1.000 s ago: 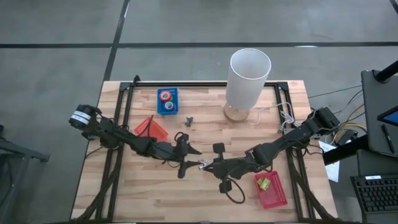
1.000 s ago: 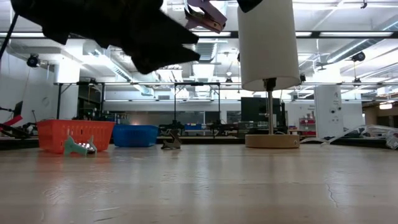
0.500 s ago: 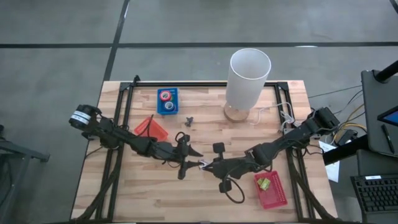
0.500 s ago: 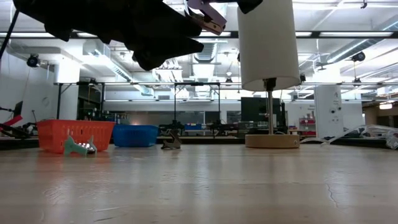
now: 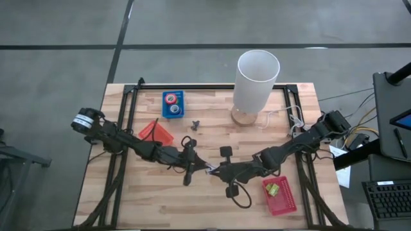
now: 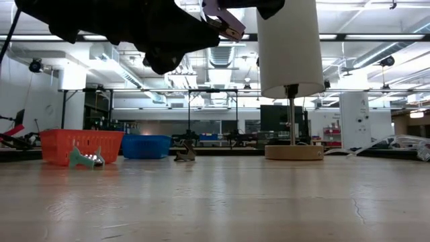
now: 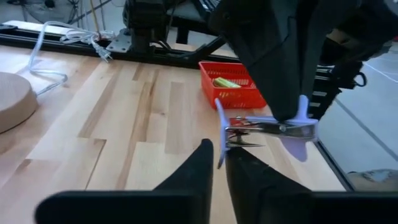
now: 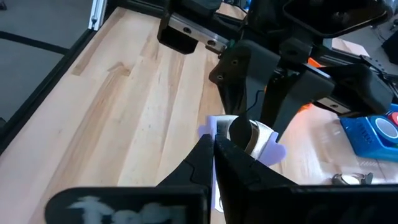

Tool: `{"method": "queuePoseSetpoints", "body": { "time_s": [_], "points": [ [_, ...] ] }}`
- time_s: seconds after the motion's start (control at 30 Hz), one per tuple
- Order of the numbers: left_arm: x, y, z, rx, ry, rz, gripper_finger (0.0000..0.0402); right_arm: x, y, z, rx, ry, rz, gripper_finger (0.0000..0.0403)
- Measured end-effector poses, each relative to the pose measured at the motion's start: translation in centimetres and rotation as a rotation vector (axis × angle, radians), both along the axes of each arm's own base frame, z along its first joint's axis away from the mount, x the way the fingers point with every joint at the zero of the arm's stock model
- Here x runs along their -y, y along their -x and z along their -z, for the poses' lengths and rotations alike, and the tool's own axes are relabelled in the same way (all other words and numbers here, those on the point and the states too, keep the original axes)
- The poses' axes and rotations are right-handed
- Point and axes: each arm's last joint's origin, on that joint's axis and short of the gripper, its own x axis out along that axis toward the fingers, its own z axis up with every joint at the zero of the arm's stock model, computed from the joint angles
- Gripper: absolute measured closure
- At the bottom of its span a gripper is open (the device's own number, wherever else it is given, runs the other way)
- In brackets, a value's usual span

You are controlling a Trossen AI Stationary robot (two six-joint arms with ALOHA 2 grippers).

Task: Pick and place Stapler, Stapler remover, tape
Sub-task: Put the purple staple remover into the orange bin

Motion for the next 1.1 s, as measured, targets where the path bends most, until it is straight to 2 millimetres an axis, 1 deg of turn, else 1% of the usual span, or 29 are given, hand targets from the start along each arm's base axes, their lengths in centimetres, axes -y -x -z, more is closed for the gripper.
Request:
{"method": "queuePoseSetpoints", "body": {
  "time_s": [0.13, 0.2, 0.53, 0.6, 0.73, 0.9, 1.0, 1.1],
  "points": [
    [0.1, 0.0, -0.1, 0.0, 0.001, 0.023, 0.0387, 0.1, 0.0, 0.0, -0.006, -0.02, -0.002, 0.0395],
    [0.1, 0.0, 0.0, -0.005, -0.001, 0.026, 0.0395, 0.1, -0.1, 0.0, -0.01, -0.029, -0.012, 0.0394],
    [-0.1, 0.0, 0.1, -0.002, -0.003, 0.017, 0.0396, 0.2, -0.1, 0.0, -0.003, -0.028, 0.002, 0.0394],
    [-0.1, 0.1, 0.1, -0.005, -0.004, 0.008, 0.0396, 0.2, -0.1, -0.1, 0.005, -0.038, 0.01, 0.0387],
    [-0.3, 0.1, 0.2, -0.021, -0.005, -0.013, 0.0398, 0.3, -0.2, -0.3, 0.029, -0.054, 0.06, 0.0353],
    [-0.4, 0.2, 0.4, -0.052, -0.011, -0.043, 0.0398, 0.2, -0.3, -0.5, 0.039, -0.056, 0.07, 0.0288],
    [-0.7, 0.7, 0.7, -0.128, -0.032, -0.08, 0.0398, 0.2, -0.4, -0.7, 0.042, -0.046, 0.063, 0.0253],
    [-1.3, 1.8, 0.8, -0.238, -0.052, -0.171, 0.0397, 0.2, -0.3, -0.9, 0.044, -0.007, 0.041, 0.0225]
  ]
}}
